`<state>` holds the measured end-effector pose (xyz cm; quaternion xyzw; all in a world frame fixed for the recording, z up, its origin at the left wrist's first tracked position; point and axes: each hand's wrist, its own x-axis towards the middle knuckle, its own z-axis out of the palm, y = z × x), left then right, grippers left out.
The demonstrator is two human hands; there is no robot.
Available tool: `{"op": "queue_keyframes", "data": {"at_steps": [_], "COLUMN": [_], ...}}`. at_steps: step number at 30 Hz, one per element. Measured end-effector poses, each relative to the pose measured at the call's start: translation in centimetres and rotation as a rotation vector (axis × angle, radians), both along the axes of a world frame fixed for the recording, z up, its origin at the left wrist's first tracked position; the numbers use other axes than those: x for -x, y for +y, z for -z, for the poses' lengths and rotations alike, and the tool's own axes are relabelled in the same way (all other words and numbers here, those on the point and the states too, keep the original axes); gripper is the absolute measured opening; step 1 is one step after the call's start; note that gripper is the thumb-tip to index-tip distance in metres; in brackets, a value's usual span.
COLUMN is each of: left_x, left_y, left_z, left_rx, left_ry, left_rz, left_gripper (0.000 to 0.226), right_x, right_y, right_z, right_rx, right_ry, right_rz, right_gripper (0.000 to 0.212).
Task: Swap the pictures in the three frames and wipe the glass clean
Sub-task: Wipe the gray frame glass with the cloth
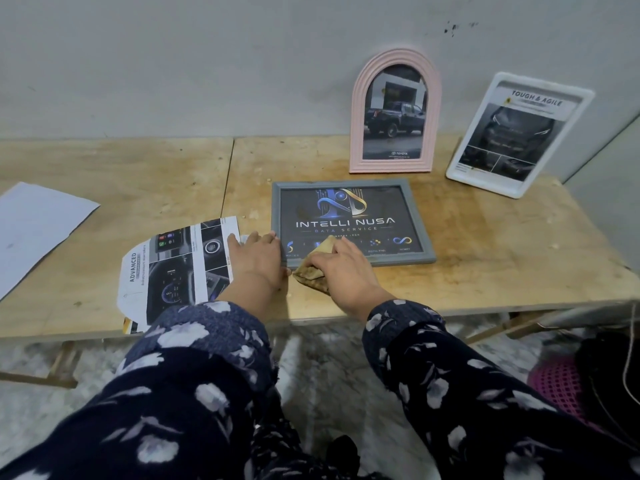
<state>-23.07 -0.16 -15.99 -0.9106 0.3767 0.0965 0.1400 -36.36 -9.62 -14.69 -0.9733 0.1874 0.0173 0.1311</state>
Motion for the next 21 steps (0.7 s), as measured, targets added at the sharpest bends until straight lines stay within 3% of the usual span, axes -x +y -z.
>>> {"op": "queue_keyframes", "data": {"at_steps": [10, 21], "left_x": [0.4, 0.8], "left_y": [-0.2, -0.4], "left_z": [0.0, -0.4], "left_rx": [-0.007, -0.038], "left_ry": [-0.009, -0.039], "left_rz": [-0.009, -0.003], "left_gripper": [0.062, 0.067], "right_x": [1.1, 4.3], "right_y": [-1.2, -4.9], "right_z": [0.5, 2.0], "right_rx": [0.084, 0.159], "right_ry": [0.044, 0.042], "right_rz": [0.029, 0.122], "right_gripper": [0.062, 0.049]}}
